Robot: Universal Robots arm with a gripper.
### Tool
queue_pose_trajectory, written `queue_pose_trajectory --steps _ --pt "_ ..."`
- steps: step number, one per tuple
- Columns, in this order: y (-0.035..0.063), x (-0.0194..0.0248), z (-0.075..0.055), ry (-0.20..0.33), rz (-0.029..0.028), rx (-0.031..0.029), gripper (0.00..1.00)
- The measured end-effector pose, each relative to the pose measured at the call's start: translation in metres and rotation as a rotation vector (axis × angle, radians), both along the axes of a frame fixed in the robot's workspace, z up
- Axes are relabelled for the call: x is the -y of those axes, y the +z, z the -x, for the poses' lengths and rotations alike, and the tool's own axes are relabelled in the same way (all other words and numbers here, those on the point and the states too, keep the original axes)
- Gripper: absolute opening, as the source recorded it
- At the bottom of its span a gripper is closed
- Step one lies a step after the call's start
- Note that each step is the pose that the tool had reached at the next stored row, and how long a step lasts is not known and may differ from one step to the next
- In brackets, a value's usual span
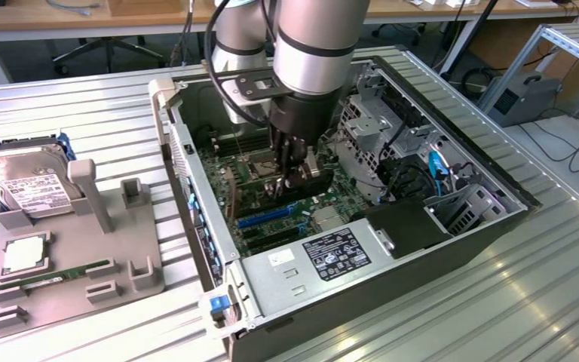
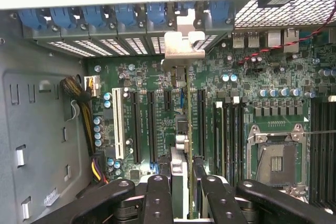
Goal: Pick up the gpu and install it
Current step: 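Insert the gpu into the slot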
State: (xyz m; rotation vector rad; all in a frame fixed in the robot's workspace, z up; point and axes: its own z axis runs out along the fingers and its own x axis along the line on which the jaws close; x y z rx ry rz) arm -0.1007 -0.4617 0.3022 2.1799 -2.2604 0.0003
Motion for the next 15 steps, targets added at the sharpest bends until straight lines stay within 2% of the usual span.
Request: queue_pose_trajectory --steps 15 --pt "-0.006 0.0 0.0009 0.0 0.0001 0.0 0.27"
